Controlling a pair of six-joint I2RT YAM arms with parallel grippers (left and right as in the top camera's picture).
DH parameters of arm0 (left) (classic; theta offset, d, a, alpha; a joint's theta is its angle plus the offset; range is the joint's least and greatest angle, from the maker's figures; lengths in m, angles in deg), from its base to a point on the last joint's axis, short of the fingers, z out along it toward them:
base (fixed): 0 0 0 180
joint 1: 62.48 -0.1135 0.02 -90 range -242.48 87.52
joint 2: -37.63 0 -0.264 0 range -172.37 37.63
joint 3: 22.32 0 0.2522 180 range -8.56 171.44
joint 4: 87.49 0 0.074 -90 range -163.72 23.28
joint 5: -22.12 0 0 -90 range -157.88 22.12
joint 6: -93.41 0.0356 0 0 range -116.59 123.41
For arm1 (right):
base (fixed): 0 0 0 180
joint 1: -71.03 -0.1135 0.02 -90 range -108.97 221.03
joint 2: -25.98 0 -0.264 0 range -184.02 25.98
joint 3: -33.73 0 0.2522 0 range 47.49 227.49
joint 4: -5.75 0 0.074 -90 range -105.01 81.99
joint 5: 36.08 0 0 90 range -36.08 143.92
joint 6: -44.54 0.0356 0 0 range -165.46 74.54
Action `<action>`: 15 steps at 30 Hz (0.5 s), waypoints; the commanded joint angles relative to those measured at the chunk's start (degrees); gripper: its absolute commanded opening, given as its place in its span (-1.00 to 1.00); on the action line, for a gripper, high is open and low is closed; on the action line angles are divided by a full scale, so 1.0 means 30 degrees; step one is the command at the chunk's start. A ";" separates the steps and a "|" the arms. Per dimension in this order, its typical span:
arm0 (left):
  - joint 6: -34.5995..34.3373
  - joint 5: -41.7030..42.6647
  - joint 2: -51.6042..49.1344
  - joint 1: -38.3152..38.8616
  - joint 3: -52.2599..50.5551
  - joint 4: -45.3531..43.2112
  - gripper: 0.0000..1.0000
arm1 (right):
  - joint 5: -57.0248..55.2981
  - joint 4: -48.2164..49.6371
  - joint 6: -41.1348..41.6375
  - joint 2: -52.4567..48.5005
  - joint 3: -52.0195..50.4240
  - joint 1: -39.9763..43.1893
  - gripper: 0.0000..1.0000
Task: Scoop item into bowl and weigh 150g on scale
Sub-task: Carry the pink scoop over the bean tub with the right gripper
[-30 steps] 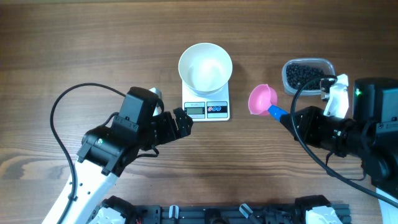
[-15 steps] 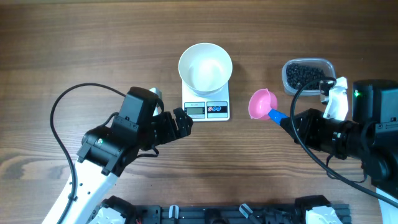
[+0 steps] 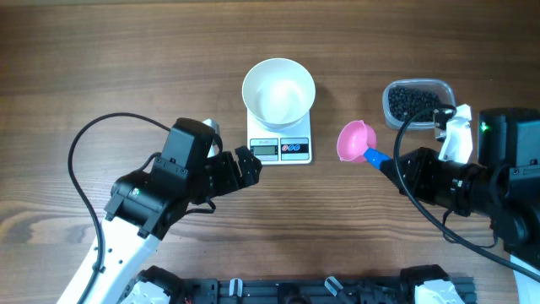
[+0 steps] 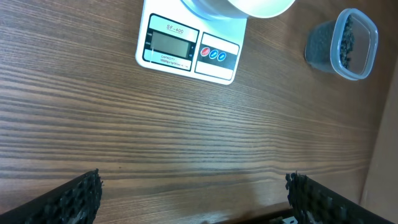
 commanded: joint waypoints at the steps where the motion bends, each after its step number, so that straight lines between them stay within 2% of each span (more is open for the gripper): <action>1: 0.0379 -0.0321 0.0168 -0.0080 0.0007 0.0022 1.00 | 0.0437 0.0255 -0.0393 0.0029 0.0495 0.0015 -0.91; 11: 0.0386 -0.0321 0.0168 -0.0080 0.0007 0.0022 1.00 | 0.0444 0.1049 -0.0233 0.0029 0.0495 0.0015 -0.91; 15: 0.0386 -0.0321 0.0168 -0.0080 0.0007 0.0022 1.00 | 0.0430 0.2820 0.0146 0.0087 0.0495 0.0022 -0.91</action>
